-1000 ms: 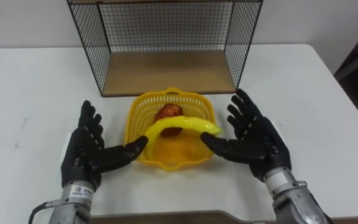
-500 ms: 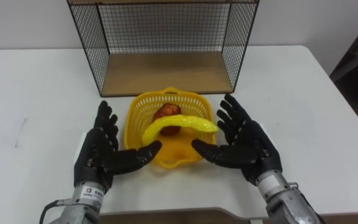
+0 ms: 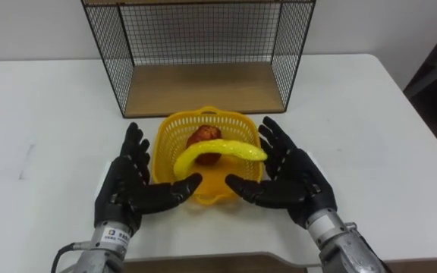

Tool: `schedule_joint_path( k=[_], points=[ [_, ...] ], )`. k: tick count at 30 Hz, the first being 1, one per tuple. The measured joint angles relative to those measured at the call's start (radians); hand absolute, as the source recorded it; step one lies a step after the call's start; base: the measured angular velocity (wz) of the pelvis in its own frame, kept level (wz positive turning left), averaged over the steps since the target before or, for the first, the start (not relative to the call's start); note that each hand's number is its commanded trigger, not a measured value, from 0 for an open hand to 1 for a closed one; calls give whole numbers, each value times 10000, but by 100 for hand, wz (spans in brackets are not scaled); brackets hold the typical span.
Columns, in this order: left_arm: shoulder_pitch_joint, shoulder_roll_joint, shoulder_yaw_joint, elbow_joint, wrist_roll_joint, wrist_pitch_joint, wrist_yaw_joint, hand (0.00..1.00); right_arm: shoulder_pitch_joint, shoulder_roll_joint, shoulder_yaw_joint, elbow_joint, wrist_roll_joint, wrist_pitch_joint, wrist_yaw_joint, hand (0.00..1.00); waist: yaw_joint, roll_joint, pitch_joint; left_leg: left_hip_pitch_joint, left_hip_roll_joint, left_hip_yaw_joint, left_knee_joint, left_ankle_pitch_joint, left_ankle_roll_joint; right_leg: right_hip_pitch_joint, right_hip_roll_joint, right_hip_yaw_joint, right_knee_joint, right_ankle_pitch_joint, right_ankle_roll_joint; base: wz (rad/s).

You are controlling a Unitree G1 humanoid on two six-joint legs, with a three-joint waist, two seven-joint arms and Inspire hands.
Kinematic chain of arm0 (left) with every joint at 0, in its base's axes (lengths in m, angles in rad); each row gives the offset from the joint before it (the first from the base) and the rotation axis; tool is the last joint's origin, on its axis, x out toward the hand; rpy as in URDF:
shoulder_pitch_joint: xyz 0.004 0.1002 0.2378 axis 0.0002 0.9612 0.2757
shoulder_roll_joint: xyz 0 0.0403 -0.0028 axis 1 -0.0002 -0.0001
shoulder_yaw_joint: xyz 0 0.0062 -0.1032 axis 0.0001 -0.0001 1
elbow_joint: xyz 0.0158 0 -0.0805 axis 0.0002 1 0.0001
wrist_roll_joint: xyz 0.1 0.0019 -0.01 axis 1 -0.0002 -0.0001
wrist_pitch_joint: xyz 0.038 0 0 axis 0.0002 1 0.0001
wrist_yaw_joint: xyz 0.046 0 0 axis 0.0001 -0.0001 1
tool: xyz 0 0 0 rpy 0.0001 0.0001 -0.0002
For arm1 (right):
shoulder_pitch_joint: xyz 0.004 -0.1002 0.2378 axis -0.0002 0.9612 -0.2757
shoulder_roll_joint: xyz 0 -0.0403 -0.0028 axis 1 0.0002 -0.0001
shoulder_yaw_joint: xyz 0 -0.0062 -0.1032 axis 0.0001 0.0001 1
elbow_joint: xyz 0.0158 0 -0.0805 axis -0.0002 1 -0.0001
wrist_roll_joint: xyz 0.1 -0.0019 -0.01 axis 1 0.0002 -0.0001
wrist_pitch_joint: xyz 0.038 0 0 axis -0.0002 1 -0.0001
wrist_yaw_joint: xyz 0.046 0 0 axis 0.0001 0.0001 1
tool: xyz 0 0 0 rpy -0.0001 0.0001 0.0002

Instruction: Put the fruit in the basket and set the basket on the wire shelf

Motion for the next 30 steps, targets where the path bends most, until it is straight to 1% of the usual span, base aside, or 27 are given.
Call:
schedule_joint_path(
  k=[4,9,10,14,16,17,18,22,25,30],
  points=[
    [-61,-31,-174,118,-14,51,4,0,-2,8,90,73,78,0,1,0,10,-41,7,13,0,0,-1,4,3,6,-1,-8,-1,0,0,0],
    [-320,-30,-591,226,-144,65,20,0,-170,63,367,395,109,6,-18,0,1,-127,27,-26,-3,4,0,7,5,-12,-4,-8,-3,-1,0,0],
    [-320,-28,-614,238,-205,65,22,0,-192,138,369,395,105,6,-28,0,-1,-130,26,-28,-3,4,-4,7,5,-13,-4,-6,-3,-1,1,0],
    [-319,-28,-778,268,-202,67,22,0,-215,205,373,394,99,7,-75,0,-4,-152,12,-40,-3,6,-1,7,5,-25,-3,-7,-8,-2,2,0],
    [-319,-34,-802,268,-204,71,20,0,-217,216,393,394,100,6,-107,0,-3,-160,2,-46,-4,7,3,8,6,-25,-4,-10,-9,-2,2,0],
    [-319,-44,-804,268,-204,82,19,0,-217,218,404,394,101,6,-108,0,-3,-169,-21,-46,-4,7,4,8,5,-25,-4,-12,-9,-2,2,0],
    [-320,-53,-806,269,-204,92,19,0,-218,218,405,395,95,6,-108,0,-6,-173,-25,-45,-4,6,5,8,6,-24,-4,-12,-9,-2,2,0],
    [-342,-116,-801,276,-209,167,17,0,-226,236,403,411,63,6,-123,0,-9,-159,-34,-48,-4,1,22,8,7,-24,-6,-10,-4,-2,2,0],
    [-346,-219,-801,276,-209,255,7,0,-226,239,392,427,48,8,-151,0,-14,-138,-46,-71,-3,-7,66,8,7,-26,-6,-11,5,-2,2,0],
    [-456,-250,-794,276,-209,304,1,0,-231,256,383,463,-3,17,-155,0,-25,-136,-47,-91,-3,-3,83,8,7,-44,-7,-18,33,1,-3,0]
  ],
)
